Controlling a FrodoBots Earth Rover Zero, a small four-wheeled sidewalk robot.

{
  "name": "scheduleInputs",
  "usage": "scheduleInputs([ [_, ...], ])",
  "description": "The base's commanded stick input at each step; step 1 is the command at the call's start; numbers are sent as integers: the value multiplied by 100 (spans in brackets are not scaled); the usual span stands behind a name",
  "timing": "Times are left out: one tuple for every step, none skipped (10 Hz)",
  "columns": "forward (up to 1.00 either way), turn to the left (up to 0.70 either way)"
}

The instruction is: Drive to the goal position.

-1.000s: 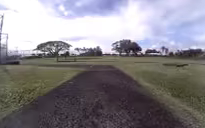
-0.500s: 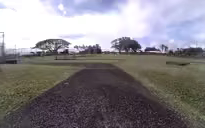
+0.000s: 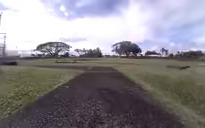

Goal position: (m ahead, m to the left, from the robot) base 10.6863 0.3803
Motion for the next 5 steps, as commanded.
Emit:
scheduleInputs([
  [50,0],
  [50,0],
  [50,0],
  [50,0],
  [50,0],
])
